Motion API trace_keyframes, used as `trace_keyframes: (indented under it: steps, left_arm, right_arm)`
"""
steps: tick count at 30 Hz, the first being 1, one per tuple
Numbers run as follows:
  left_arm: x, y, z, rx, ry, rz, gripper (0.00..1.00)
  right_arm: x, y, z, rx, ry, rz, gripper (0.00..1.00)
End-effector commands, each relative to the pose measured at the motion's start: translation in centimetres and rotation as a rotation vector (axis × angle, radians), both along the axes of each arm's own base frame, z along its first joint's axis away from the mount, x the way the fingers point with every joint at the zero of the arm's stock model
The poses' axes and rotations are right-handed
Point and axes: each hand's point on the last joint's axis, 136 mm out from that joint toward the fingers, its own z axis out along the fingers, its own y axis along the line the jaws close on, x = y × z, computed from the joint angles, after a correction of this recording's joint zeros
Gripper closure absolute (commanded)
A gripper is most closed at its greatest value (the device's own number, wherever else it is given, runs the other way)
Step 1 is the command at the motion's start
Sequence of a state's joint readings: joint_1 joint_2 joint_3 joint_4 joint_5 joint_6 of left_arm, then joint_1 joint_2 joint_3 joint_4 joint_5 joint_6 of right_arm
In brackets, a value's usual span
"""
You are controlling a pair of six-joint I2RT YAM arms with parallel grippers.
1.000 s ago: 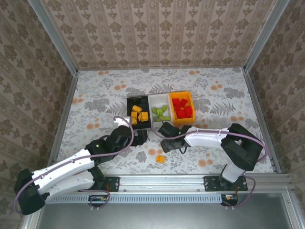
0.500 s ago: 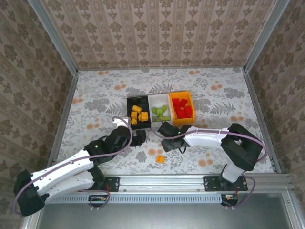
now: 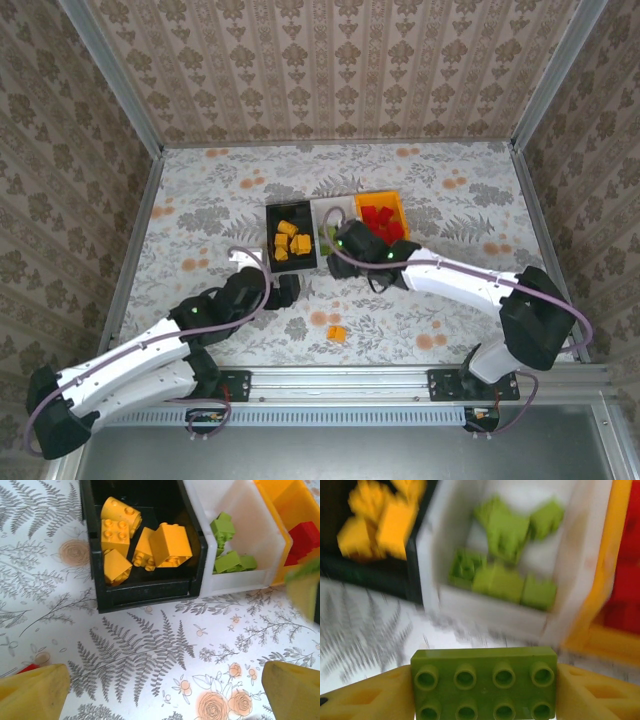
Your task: Sort the legos into containers by color
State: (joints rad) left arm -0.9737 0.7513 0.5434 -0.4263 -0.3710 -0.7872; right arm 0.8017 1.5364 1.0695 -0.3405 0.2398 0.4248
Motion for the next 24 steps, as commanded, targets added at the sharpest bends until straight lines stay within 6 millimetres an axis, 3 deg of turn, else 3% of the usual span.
trace_keyframes:
  steps: [1,7,10,12,17,24]
  left_arm:
    - [-0.4,2.0,-0.8,0.038,0.029,0.071,0.0]
    - [-1.0,5.3,-1.5,0.094,0.069,0.191,0.0]
    - [-1.3,6.8,-2.1,0.128,0.09,0.245,0.0]
    - [-1.3,7.4,-2.7,0.141,0.111,0.265,0.0]
    - [-1.4,8.6,-5.0,0.132,0.179,0.313,0.0]
    - [-0.7,8.7,-8.3,0.077,0.254,0.326,0.07]
  right_arm:
    - [3.8,0.3,1.2,0.016,-0.035,-0.056,0.33]
    - [8.7,0.9,0.5,0.002,-0.015,-0.105,0.29]
    - [10.2,1.4,0.1,-0.006,-0.005,-0.107,0.13]
    - [10.9,1.6,0.5,-0.002,-0.013,-0.11,0.08]
    - [10.3,1.6,2.4,0.048,-0.04,-0.109,0.06]
    - [7.9,-0.2,2.7,0.084,-0.05,-0.13,0.06]
